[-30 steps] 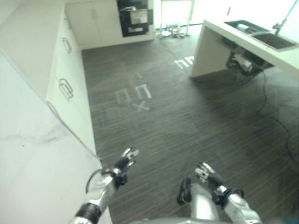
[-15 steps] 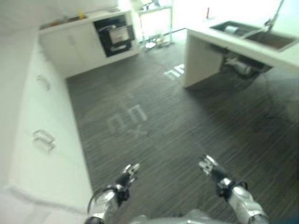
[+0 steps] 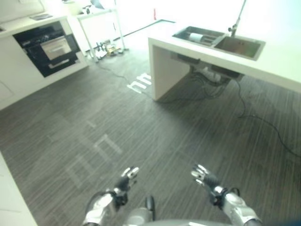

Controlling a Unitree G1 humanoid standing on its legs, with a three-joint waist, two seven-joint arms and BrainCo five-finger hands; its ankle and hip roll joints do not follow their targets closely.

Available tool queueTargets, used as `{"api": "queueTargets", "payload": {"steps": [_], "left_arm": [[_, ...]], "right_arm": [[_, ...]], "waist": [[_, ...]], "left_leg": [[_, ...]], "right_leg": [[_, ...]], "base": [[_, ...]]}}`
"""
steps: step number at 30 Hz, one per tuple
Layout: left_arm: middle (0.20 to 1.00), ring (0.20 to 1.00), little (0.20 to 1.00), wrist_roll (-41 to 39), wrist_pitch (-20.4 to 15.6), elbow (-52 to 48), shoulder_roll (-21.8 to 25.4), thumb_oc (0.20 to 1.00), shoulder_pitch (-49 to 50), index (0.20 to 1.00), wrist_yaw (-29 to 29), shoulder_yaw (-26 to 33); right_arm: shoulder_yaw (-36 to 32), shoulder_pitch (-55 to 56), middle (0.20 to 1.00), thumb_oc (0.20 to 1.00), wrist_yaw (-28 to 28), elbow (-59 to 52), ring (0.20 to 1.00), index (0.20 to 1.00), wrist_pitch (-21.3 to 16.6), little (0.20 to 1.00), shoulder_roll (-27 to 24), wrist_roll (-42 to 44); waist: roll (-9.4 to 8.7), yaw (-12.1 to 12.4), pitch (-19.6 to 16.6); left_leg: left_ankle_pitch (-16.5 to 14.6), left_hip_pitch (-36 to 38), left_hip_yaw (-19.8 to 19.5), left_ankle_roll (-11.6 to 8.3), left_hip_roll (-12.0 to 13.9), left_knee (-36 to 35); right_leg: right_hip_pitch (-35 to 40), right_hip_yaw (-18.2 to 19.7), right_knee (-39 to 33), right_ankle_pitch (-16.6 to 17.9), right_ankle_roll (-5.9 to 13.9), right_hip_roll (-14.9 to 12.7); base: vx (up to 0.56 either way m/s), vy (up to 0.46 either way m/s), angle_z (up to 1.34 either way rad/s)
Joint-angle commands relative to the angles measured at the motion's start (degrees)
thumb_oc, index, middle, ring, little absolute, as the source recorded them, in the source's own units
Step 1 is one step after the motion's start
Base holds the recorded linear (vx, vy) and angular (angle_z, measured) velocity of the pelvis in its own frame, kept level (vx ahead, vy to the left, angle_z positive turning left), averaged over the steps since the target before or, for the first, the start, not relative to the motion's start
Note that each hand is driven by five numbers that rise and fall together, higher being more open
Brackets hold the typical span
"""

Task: Place the dishes in the dishwasher.

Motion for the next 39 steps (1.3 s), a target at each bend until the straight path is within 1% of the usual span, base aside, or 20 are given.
{"api": "queueTargets", "payload": {"steps": [1,3,5,6,8,10,14,17,19,23,24,26,28,29,30,32,34,35,37,39], "left_arm": [[1.0,1.0,1.0,1.7,-1.7,-3.1,0.2,1.0,0.7,1.0,-1.4,-1.1],[1.0,1.0,1.0,2.8,-1.8,-3.1,0.5,1.0,0.1,1.0,-1.1,-1.7],[1.0,1.0,1.0,2.6,-1.5,-3.3,0.7,1.0,0.3,1.0,-0.7,-1.7],[1.0,1.0,1.0,2.2,-1.5,-3.2,0.7,1.0,0.7,1.0,-0.3,-1.5],[1.0,1.0,1.0,1.7,-2.1,-2.8,0.3,1.0,1.2,1.0,-0.3,-0.8],[1.0,1.0,1.0,2.1,-1.3,-3.3,0.7,1.0,1.2,1.0,-1.5,-0.5],[1.0,1.0,1.0,1.5,-0.1,-5.2,1.4,1.0,0.9,1.0,-1.5,-1.2],[1.0,1.0,1.0,2.4,-0.3,-6.1,1.8,1.0,1.9,1.0,-2.3,-2.0],[1.0,1.0,1.0,3.1,-0.2,-6.1,1.7,1.0,2.2,1.0,-2.0,-2.3],[1.0,1.0,1.0,1.8,-0.4,-5.6,0.5,1.0,2.3,1.0,-1.1,-2.0],[1.0,1.0,1.0,1.5,-0.4,-5.7,0.0,1.0,2.4,1.0,-0.4,-2.0],[1.0,1.0,1.0,0.0,-0.7,-5.2,-1.0,1.0,2.1,1.0,0.9,-2.2],[1.0,1.0,1.0,-1.8,-1.9,-4.6,-2.7,1.0,1.4,1.0,1.6,-2.1],[1.0,1.0,1.0,-2.3,-2.1,-4.4,-3.1,1.0,1.3,1.0,1.7,-2.1],[1.0,1.0,1.0,-1.5,-1.8,-3.9,-3.6,1.0,0.7,1.0,1.0,-1.7],[1.0,1.0,1.0,-1.0,-1.9,-3.9,-3.8,1.0,0.4,1.0,0.7,-1.8],[1.0,1.0,1.0,-1.6,-1.7,-4.6,-3.4,1.0,0.3,1.0,1.2,-2.2],[1.0,1.0,1.0,-1.7,-0.9,-5.7,-3.0,1.0,0.5,1.0,1.1,-2.4],[1.0,1.0,1.0,-1.1,-0.5,-6.3,-2.9,1.0,0.8,1.0,0.6,-2.5],[1.0,1.0,1.0,-0.9,-0.7,-6.3,-2.9,1.0,1.1,1.0,0.0,-2.3]], "right_arm": [[-1.3,-1.7,1.0,1.0,-0.3,-4.3,1.0,1.0,-2.4,1.0,-0.4,-0.4],[-1.6,-1.2,1.0,1.0,-0.6,-5.2,1.0,1.0,-2.8,1.0,0.3,-0.7],[-1.9,-0.9,1.0,1.0,-0.2,-5.8,1.0,1.0,-2.4,1.0,0.5,-1.2],[-1.7,-0.7,1.0,1.0,0.0,-6.1,1.0,1.0,-2.1,1.0,0.5,-1.6],[-1.1,-0.7,1.0,1.0,0.6,-6.3,1.0,1.0,-1.8,1.0,0.6,-2.8],[-1.2,-0.4,1.0,1.0,0.2,-6.6,1.0,1.0,-2.1,1.0,0.6,-2.6],[-1.5,-0.6,1.0,1.0,-0.5,-7.5,1.0,1.0,-1.7,1.0,0.8,-2.5],[-2.2,-0.8,1.0,1.0,-1.1,-7.4,1.0,1.0,-1.6,1.0,1.3,-2.1],[-2.4,-0.7,1.0,1.0,-0.8,-7.3,1.0,1.0,-1.7,1.0,1.3,-1.6],[-1.7,-0.9,1.0,1.0,-0.4,-7.9,1.0,1.0,-1.2,1.0,0.3,-1.3],[-1.6,-1.1,1.0,1.0,0.4,-7.7,1.0,1.0,-1.0,1.0,-0.4,-1.7],[-1.4,-2.0,1.0,1.0,1.7,-7.3,1.0,1.0,-0.3,1.0,-1.7,-2.3],[-0.9,-2.6,1.0,1.0,3.2,-7.2,1.0,1.0,0.3,1.0,-3.2,-4.2],[-0.9,-2.6,1.0,1.0,3.6,-7.0,1.0,1.0,0.5,1.0,-3.7,-4.8],[-1.3,-2.4,1.0,1.0,3.7,-6.4,1.0,1.0,0.4,1.0,-4.5,-4.3],[-1.5,-2.4,1.0,1.0,3.9,-6.3,1.0,1.0,0.1,1.0,-4.4,-4.1],[-1.7,-2.6,1.0,1.0,3.6,-6.6,1.0,1.0,0.7,1.0,-4.1,-4.4],[-1.5,-2.2,1.0,1.0,2.6,-6.8,1.0,1.0,1.0,1.0,-3.8,-4.3],[-1.3,-1.6,1.0,1.0,2.0,-6.8,1.0,1.0,0.7,1.0,-3.8,-4.1],[-1.1,-1.2,1.0,1.0,2.2,-6.2,1.0,1.0,0.0,1.0,-3.8,-4.0]], "waist": [[1.94,1.4,-0.7],[2.09,1.1,-1.0],[2.27,1.1,-0.9],[2.8,1.2,-0.9],[3.9,0.7,-0.3],[3.69,-0.7,0.8],[1.99,-2.2,1.8],[1.25,-1.8,1.7],[1.56,-1.3,1.4],[1.39,-2.2,0.4],[2.38,-2.5,0.1],[2.92,-2.7,-0.4],[2.98,-2.3,-0.8],[2.83,-2.1,-0.7],[1.95,-1.3,0.3],[1.69,-0.9,0.9],[1.33,-0.9,1.6],[1.83,-0.6,1.5],[2.39,-0.2,1.1],[2.91,0.3,0.9]], "left_leg": [[-5.8,-0.1,-1.1,-4.52,2.2,3.2],[-7.6,0.9,-0.5,-2.16,0.3,3.1],[-8.5,1.5,0.0,-1.24,-0.5,3.4],[-9.3,2.5,0.2,-0.78,-0.8,3.3],[-10.4,4.8,1.0,-0.84,-0.4,3.0],[-11.4,7.2,1.3,-1.47,-0.6,2.6],[-15.0,10.7,2.4,-2.78,-1.2,2.1],[-16.9,12.1,3.1,-3.38,-1.1,2.8],[-18.2,12.8,3.5,-3.62,-0.3,4.1],[-19.3,12.7,5.3,-4.44,1.4,9.5],[-18.9,13.2,4.7,-5.48,2.9,12.3],[-15.6,12.0,4.4,-7.58,4.3,17.5],[-7.9,7.7,3.7,-11.59,6.1,31.1],[-6.2,5.7,3.6,-12.47,6.6,35.6],[-5.6,-1.6,4.1,-12.57,9.0,43.8],[-6.8,-4.0,5.3,-11.55,9.9,41.4],[-6.0,-4.2,8.1,-11.2,11.1,34.0],[-3.0,-3.8,8.3,-12.0,11.6,20.0],[1.3,-3.5,7.2,-13.7,13.4,9.5],[4.9,-3.4,7.0,-14.28,15.7,3.9]], "right_leg": [[-7.6,1.1,-2.3,10.6,-0.79,3.7],[-10.4,1.4,7.6,14.4,1.38,3.7],[-11.8,0.9,13.2,16.9,2.46,3.8],[-14.3,-0.3,17.9,18.3,2.52,2.2],[-19.8,-3.6,18.9,17.1,1.47,-0.9],[-22.5,-4.2,12.1,18.4,1.41,-2.6],[-24.9,-4.3,-6.6,28.0,4.49,-8.5],[-24.1,-6.4,-11.4,31.2,5.99,-11.3],[-21.9,-8.0,-11.7,28.8,6.03,-10.9],[-19.9,-9.5,-11.2,22.6,2.4,-7.9],[-19.3,-8.6,-10.2,18.0,1.52,-4.9],[-18.2,-8.9,-10.5,15.0,-1.08,-2.1],[-15.2,-9.5,-13.3,12.3,-4.71,0.7],[-14.1,-9.7,-14.1,11.5,-5.72,1.3],[-11.8,-9.9,-14.8,10.1,-7.24,1.7],[-10.3,-9.5,-15.2,9.6,-7.18,2.0],[-8.5,-8.6,-16.0,9.3,-6.6,2.4],[-7.2,-7.4,-16.2,8.8,-5.62,3.1],[-5.7,-6.5,-16.7,8.2,-4.76,3.6],[-5.1,-6.4,-16.9,8.5,-4.53,3.7]], "base": [[0.24,0.26,0.15],[0.18,0.257,0.2],[0.12,0.206,-0.02],[0.16,0.247,-0.14],[0.18,0.147,-0.69],[0.2,-0.037,-0.85],[0.23,-0.129,0.11],[0.33,-0.198,0.07],[0.37,-0.23,0.06],[0.37,-0.241,0.1],[0.4,-0.21,-0.42],[0.32,-0.213,-0.49],[0.27,-0.238,-0.64],[0.32,-0.273,-0.68],[0.3,-0.195,-0.49],[0.25,-0.049,-0.25],[0.33,0.151,-0.35],[0.38,0.266,-0.75],[0.37,0.311,-0.75],[0.28,0.308,-0.53]]}}
